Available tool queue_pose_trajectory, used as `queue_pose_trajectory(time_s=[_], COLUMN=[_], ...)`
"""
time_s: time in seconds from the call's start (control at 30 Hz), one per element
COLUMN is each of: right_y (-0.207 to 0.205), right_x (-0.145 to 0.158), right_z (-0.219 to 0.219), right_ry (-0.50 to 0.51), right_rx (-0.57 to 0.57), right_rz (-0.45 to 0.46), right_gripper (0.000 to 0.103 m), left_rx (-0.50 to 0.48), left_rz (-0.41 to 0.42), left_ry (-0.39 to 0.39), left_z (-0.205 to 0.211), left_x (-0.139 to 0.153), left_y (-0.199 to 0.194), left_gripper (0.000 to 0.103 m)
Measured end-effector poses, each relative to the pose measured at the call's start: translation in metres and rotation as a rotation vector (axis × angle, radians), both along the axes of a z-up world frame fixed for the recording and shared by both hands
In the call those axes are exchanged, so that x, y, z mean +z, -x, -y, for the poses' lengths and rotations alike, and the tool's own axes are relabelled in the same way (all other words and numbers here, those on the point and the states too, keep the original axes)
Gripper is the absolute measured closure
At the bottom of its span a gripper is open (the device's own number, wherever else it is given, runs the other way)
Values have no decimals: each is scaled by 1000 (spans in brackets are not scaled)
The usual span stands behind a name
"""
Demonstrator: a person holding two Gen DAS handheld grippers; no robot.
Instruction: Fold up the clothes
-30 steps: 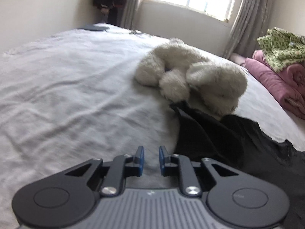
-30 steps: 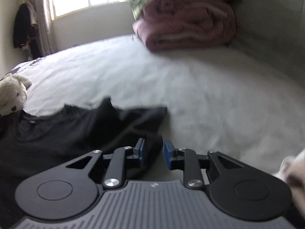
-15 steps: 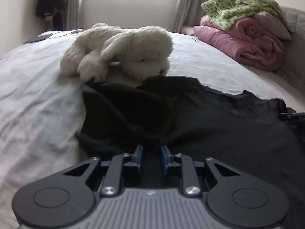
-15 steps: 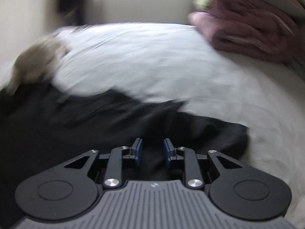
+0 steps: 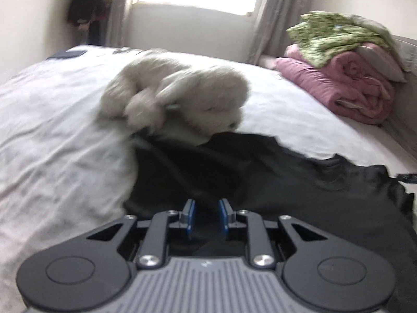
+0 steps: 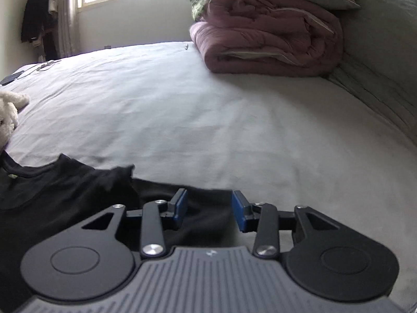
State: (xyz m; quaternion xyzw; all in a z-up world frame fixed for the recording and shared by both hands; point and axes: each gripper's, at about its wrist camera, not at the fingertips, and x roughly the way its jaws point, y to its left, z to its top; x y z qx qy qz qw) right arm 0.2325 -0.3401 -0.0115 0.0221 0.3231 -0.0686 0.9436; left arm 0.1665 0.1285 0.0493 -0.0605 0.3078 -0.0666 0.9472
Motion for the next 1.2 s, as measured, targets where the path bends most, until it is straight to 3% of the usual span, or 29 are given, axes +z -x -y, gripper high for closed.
queue_pose_trajectory(time_s=[0.1,0.23,0.3,0.43,0.53,0.6,0.77,1.0,1.2], right_y=[-2,-1,-8,-27,1,19,34,2,-18], right_x=[3,6,4,-14,-12,-10,-4,18,-2], right_z=[5,-25,-39,-31,-44,-43,-30,31,41], right_ry=[-82,-54,-23,-103,-10,-2,-16,-149,-211], right_rx=[-24,195,271,218,354,390,346,-72,-33], right_rz=[33,60,40,-89,-81,-82,-57,34,-71], right_gripper=[60,63,67,61,63,68,68,63,63], left_rx=[-46,-84,-84,-79,-66,-62,-58,-55,-54], left_rz=[-10,-59,-39,15,34,38,51,60,59], left_ry=[-7,-37,-76,-180,-212,-208,-194,-214,-190], left_z=[18,39,47,61,66,65,64,67,64], left_x=[1,-18,-27,-36,-38,-38,-40,-43,-44], left_y=[-3,-13,-10,-1,2,3,5,6,6], left_gripper=[79,79,78,77,77,77,77,77,77])
